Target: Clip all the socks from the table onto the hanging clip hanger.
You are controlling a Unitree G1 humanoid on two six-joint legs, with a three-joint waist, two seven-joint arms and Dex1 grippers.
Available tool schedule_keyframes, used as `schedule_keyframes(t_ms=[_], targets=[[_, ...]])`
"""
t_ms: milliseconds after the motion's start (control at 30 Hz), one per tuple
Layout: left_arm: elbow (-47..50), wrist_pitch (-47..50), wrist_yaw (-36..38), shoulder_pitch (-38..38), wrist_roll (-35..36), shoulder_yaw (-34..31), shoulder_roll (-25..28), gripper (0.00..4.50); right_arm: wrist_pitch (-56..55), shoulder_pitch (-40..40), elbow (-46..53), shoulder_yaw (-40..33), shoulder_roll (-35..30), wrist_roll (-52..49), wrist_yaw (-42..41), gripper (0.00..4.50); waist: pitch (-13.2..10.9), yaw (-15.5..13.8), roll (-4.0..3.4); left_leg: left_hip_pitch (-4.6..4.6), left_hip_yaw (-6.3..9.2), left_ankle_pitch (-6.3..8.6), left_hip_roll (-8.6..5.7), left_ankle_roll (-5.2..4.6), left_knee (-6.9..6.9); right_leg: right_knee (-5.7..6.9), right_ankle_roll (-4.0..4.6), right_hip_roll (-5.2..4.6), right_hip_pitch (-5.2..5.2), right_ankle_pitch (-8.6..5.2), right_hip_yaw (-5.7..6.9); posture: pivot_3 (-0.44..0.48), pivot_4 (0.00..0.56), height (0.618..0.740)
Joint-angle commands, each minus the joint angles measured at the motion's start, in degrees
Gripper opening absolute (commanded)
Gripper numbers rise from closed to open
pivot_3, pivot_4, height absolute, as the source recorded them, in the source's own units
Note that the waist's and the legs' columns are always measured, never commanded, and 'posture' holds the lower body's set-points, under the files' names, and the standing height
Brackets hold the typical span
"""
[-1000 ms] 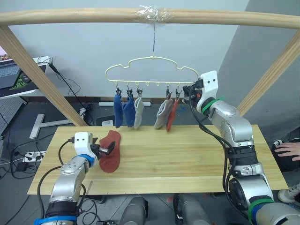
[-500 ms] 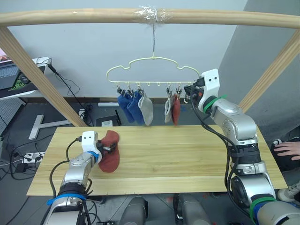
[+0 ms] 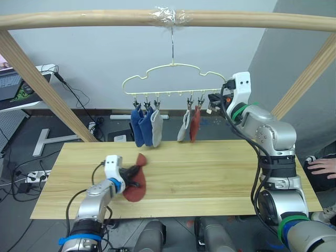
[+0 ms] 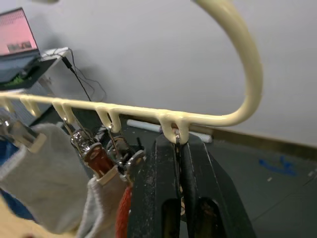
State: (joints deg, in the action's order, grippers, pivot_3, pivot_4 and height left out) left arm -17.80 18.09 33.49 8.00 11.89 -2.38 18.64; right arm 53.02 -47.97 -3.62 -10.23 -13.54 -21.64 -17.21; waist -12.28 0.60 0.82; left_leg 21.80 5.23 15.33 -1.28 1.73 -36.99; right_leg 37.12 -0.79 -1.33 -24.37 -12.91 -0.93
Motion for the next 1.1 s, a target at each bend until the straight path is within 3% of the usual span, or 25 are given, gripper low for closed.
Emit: schedule_keyframes(t_ms=[33,267,467,633,1100], targets=[[14.94,4.15,1.65,-1.92,3.02,5.44,-3.62,0.03,8.17,-5.62,-1.49,-7.28,-0.38,-5.42,2.70,0.00,-0.01,-0.21,-0.01,0.03,-0.01,0.00,-0.01,0.00,-0.01,-0.02,0.01,-0.01,0.00,0.00,-0.01,0.017,0.200,0.740],[27.56,11.28,0.06,0.72,10.87,7.78,-11.49,0.03,18.73,-9.52,-3.60,-11.61,-0.16,-9.04,5.51,0.00,-0.01,0.31,-0.02,0.06,-0.19,0.00,0.08,-0.01,0.05,0.01,0.02,0.10,-0.01,0.01,0.06,0.012,0.197,0.740],[25.07,13.58,-3.46,8.30,11.68,9.92,-18.47,0.03,27.12,-10.73,-3.87,-15.06,1.02,-12.37,6.35,0.00,0.00,0.55,0.00,0.10,-0.45,-0.01,-0.02,-0.03,-0.07,-0.03,-0.01,0.12,0.04,0.02,0.10,-0.001,0.196,0.740],[23.34,12.45,-3.56,9.99,10.82,11.64,-19.78,0.03,29.21,-11.21,-3.51,-16.36,1.72,-13.09,7.31,0.00,0.00,0.96,0.00,0.09,-0.52,0.00,-0.03,-0.05,-0.04,-0.04,-0.06,0.13,0.02,0.05,0.08,-0.003,0.198,0.740],[19.32,9.52,-5.48,14.79,11.34,8.10,-21.45,0.03,30.64,-10.57,-2.86,-15.00,0.89,-14.36,6.49,0.00,0.00,1.06,0.00,0.10,-0.53,-0.01,-0.02,-0.07,-0.04,-0.04,-0.07,0.25,0.02,0.05,0.08,-0.009,0.206,0.740]])
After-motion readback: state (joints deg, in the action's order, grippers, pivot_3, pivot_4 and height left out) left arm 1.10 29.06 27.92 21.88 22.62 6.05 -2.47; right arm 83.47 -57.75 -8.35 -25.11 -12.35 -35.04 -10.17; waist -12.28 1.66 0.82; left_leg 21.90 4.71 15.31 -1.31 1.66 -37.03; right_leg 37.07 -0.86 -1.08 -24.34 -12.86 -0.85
